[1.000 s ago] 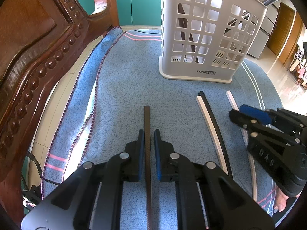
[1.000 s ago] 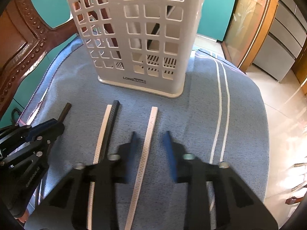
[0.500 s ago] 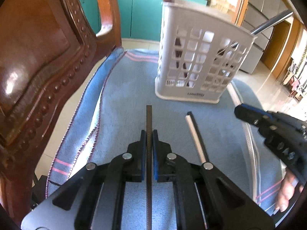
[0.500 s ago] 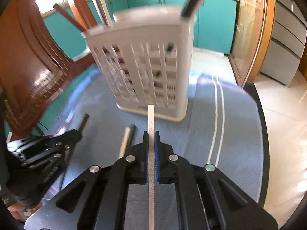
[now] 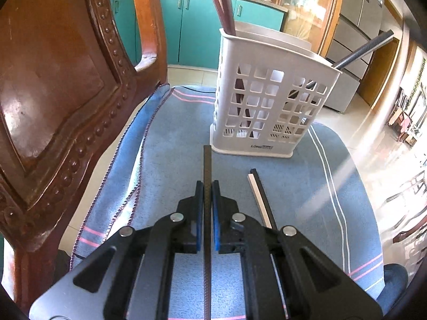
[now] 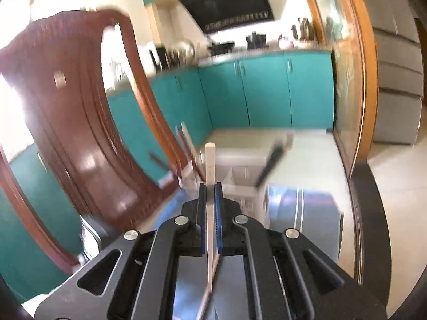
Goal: Organize utensils
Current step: 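Lift both chopsticks and lower them upright into the white holder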
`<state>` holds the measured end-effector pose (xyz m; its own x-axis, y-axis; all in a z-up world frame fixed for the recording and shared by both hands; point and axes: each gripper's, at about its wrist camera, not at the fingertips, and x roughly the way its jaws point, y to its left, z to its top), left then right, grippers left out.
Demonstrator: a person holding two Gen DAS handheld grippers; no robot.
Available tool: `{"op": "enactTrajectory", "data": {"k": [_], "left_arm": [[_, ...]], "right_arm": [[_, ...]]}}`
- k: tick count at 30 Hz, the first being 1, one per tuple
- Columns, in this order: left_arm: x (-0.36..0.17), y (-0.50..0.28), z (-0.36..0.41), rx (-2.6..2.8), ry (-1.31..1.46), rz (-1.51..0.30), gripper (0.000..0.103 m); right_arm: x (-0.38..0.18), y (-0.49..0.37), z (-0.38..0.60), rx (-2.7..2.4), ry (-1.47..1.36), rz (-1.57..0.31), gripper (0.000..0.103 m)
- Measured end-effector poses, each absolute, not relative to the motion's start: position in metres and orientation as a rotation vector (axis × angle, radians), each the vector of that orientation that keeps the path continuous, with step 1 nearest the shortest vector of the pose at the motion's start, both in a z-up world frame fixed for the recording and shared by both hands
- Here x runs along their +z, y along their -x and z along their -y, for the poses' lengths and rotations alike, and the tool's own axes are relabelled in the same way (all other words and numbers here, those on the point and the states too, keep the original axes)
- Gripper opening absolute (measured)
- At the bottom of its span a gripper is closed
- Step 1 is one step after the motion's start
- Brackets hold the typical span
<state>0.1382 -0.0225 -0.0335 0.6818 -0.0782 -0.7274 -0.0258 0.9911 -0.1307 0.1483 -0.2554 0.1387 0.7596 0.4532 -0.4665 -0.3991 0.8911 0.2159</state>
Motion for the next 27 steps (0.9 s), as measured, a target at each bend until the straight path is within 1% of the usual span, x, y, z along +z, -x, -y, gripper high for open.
{"op": "enactTrajectory", "data": {"k": [6, 10, 15, 19, 22, 23, 25, 27], "left_arm": [[-0.030, -0.134, 0.019, -0.018, 0.154, -0.805, 0.007], [-0.016, -0.126, 0.010, -0.026, 0.184, -0.742, 0.007], [0.034, -0.111, -0.006, -0.055, 0.212, -0.600, 0.007], [0.087, -0.095, -0.020, -0.111, 0.273, -0.486, 0.007], [0.121, -0.084, -0.026, -0.159, 0.312, -0.382, 0.007], [0.136, -0.079, -0.029, -0.189, 0.334, -0.323, 0.007], [0.160, -0.074, -0.032, -0.204, 0.359, -0.231, 0.007], [0.175, -0.074, -0.032, -0.193, 0.378, -0.162, 0.007]], "right_arm": [[0.194, -0.159, 0.261, 0.405, -0.182, -0.327, 0.007], [0.198, -0.174, 0.255, 0.292, -0.170, -0.245, 0.007], [0.179, -0.192, 0.255, 0.254, -0.195, -0.237, 0.007], [0.191, -0.189, 0.264, 0.283, -0.250, -0.225, 0.007], [0.206, -0.178, 0.274, 0.265, -0.279, -0.153, 0.007], [0.210, -0.175, 0.278, 0.242, -0.282, -0.122, 0.007], [0.212, -0.174, 0.280, 0.203, -0.261, -0.093, 0.007], [0.203, -0.185, 0.278, 0.179, -0.236, -0.109, 0.007]]}}
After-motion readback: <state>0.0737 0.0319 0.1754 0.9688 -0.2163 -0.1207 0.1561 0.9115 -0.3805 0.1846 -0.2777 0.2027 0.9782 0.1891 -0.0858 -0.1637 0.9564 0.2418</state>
